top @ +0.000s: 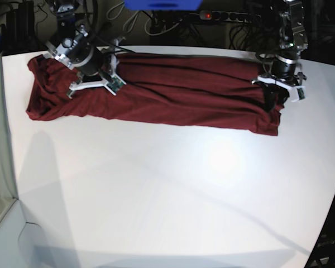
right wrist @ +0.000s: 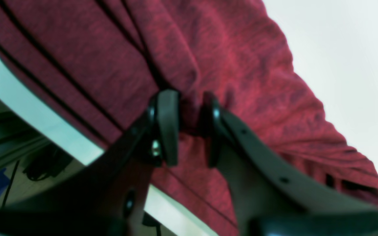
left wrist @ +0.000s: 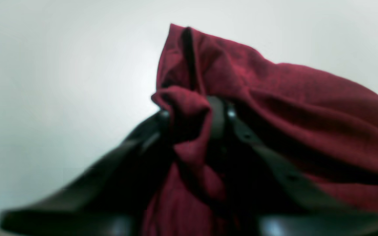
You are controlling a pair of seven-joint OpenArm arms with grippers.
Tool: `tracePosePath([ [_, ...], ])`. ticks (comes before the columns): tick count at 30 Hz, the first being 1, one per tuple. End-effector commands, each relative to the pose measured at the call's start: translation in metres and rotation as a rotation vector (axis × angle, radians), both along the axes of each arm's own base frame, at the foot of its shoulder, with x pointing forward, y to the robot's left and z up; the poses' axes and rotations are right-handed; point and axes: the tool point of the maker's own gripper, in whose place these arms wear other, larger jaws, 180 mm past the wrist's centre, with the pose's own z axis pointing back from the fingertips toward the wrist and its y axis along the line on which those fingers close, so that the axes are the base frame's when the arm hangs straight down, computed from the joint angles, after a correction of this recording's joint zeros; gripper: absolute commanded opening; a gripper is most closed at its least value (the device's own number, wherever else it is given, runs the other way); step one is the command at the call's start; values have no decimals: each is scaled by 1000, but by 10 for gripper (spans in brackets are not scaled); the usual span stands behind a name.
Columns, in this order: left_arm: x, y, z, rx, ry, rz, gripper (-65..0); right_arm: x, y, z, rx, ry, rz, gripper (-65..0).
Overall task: Layout the t-shirt on the table in an organized manner, then fold the t-shirt properly
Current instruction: 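Drag the left gripper's fabric toward the right gripper, folding the shirt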
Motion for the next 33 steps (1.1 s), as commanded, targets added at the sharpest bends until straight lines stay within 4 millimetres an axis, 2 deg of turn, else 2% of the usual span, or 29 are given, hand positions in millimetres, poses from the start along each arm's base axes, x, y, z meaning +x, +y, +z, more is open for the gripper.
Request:
tracePosePath([
  [1,-12,-4,-21,9,116,-28,-621,8,0,9,9,-38,1,-506],
  [2,-10,-4,-20,10,112,-27,-650,9,-1,9,9,-39,0,-506],
  [7,3,-4,-8,14,73,-29,-650,10,-1,9,7,-42,-1,-506],
  [12,27,-15,48,51,-80,-71,-648,11,-1,10,7,-44,-1,-506],
  [15,34,-32,79,49,-165,-91,-648,17,0,13,7,-56,-3,-506],
  [18,38,-43,103,54,-223,-104,-648,19,0,14,8,-61,-4,-506],
  [21,37,-56,114,91,-247,-123,-648,19,0,14,7,-61,-5,-506],
  [24,32,-91,110,147,-234,-198,-648,20,0,14,8,-62,-4,-506],
  [28,20,-156,92,209,-188,-356,-648,20,0,15,10,-65,-3,-506],
  [33,10,-232,89,272,-193,-525,-648,25,0,17,7,-75,-5,-506],
])
